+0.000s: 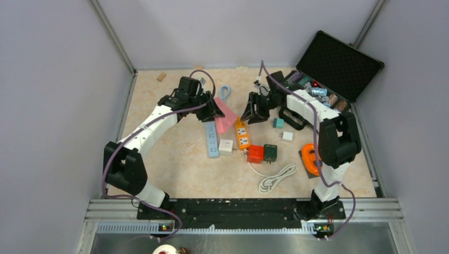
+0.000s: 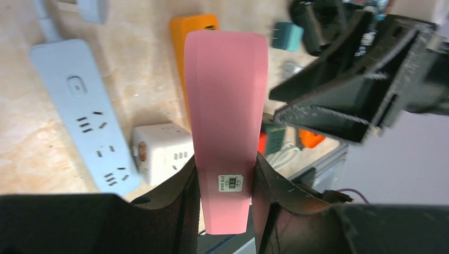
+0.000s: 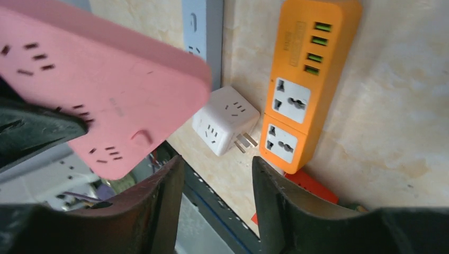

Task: Insert the plug
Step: Move the plug to the center of the board.

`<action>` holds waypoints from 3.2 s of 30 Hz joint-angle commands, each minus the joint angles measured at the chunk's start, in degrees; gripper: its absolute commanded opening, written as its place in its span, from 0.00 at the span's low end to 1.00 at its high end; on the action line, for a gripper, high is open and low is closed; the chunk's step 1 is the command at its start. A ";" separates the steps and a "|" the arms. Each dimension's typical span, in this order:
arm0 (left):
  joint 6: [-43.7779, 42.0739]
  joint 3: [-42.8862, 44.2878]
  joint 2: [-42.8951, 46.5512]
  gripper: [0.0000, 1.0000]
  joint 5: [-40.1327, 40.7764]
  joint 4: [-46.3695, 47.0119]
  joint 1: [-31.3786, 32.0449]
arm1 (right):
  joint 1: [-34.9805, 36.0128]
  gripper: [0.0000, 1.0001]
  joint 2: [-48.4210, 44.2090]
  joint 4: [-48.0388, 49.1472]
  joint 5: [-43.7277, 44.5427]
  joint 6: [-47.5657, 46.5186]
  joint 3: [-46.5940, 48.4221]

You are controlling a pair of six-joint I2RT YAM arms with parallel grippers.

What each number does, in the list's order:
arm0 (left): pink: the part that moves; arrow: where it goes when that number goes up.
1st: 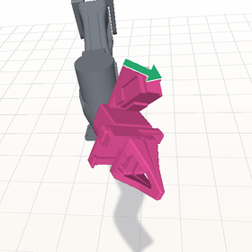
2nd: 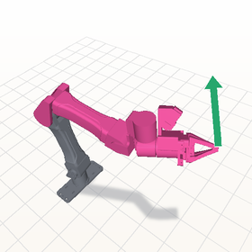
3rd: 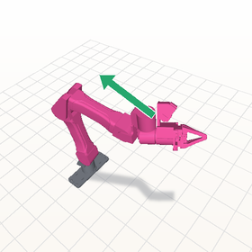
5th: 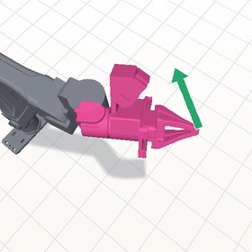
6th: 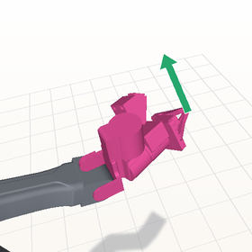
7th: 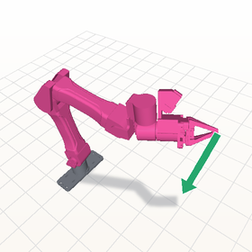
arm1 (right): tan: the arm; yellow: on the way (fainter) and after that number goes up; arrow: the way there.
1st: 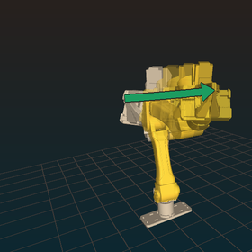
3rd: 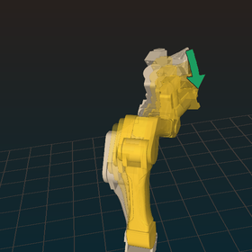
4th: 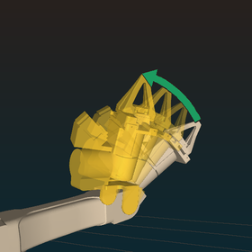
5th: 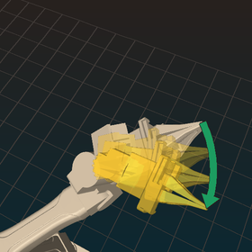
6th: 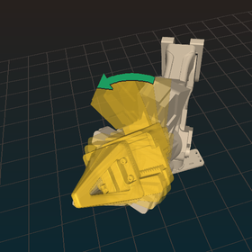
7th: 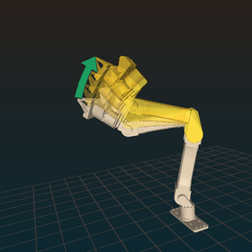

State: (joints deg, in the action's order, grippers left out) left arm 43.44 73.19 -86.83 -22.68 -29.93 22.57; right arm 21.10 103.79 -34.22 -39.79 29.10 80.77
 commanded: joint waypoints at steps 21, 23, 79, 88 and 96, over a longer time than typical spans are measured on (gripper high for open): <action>-11.17 -0.13 -11.43 0.00 16.17 -11.80 -0.03 | 13.13 0.19 -4.50 -28.14 27.85 -19.79 -3.13; -11.55 -1.33 -10.40 0.00 17.97 -12.51 0.01 | 12.82 0.19 -4.44 -28.30 29.24 -19.72 -3.59; -15.05 -8.83 21.95 0.00 22.09 0.00 -6.78 | 26.44 0.40 20.41 -25.45 0.14 -27.52 26.37; -17.80 -12.50 19.77 0.00 12.96 6.77 -7.59 | 16.00 0.69 4.70 -11.11 -2.06 -18.69 13.07; -18.38 -8.99 7.81 0.00 -5.22 10.10 -8.15 | 7.72 0.75 -1.47 -8.31 -2.28 -14.87 4.70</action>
State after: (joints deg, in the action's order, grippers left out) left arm 26.04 60.55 -73.30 -15.22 -25.45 14.79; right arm 30.65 105.80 -46.13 -40.51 11.38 89.71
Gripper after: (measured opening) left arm 0.362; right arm 0.731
